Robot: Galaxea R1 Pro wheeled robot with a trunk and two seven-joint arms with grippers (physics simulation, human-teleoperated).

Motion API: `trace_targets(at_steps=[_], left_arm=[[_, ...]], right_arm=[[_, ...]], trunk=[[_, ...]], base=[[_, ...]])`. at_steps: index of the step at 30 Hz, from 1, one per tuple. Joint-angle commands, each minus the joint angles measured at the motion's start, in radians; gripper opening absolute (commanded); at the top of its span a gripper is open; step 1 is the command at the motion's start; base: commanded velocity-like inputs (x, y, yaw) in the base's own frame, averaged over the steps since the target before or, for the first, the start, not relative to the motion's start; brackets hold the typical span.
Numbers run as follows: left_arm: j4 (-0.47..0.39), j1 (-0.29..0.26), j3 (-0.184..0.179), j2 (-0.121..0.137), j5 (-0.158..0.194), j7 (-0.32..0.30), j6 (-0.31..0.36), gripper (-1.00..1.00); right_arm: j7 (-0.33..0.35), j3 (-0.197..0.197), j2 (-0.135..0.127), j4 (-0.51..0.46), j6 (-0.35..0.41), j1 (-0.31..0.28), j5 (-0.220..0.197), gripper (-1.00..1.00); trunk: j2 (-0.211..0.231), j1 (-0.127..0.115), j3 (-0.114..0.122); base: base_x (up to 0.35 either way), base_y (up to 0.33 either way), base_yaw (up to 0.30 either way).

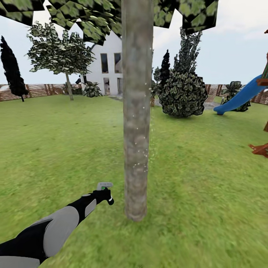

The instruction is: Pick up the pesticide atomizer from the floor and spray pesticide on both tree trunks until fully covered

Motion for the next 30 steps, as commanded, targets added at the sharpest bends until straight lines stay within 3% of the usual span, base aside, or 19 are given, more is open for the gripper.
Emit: trace_targets(at_steps=[1,10,16,22,30], left_arm=[[-0.001,0.0,0.009,0.0,-0.01,-0.003,-0.001,-1.0],[-0.001,0.0,0.009,-0.001,-0.01,-0.003,-0.002,-1.0],[-0.001,0.0,0.008,-0.001,-0.01,-0.003,-0.002,-1.0],[0.0,0.0,0.009,-0.001,-0.01,-0.003,-0.002,-1.0],[-0.001,0.0,0.01,-0.001,-0.006,-0.001,0.003,-1.0]], right_arm=[[-0.002,0.007,0.001,0.005,-0.007,-0.002,-0.005,1.0],[-0.002,0.007,0.001,0.005,-0.007,-0.002,-0.005,1.0],[-0.002,0.008,0.001,0.005,-0.007,-0.002,-0.005,1.0],[-0.002,0.008,0.001,0.005,-0.007,-0.002,-0.005,1.0],[-0.002,0.008,0.001,0.005,-0.008,-0.002,-0.005,1.0]], trunk=[[-0.002,0.0,-0.002],[-0.002,0.0,-0.003],[-0.002,0.0,-0.009],[-0.002,0.0,-0.015],[-0.002,0.0,-0.017]], base=[[-0.127,0.35,-0.3],[-0.167,0.323,-0.3],[0.199,0.27,-0.283],[0.306,0.064,-0.25],[0.044,0.001,-0.046]])
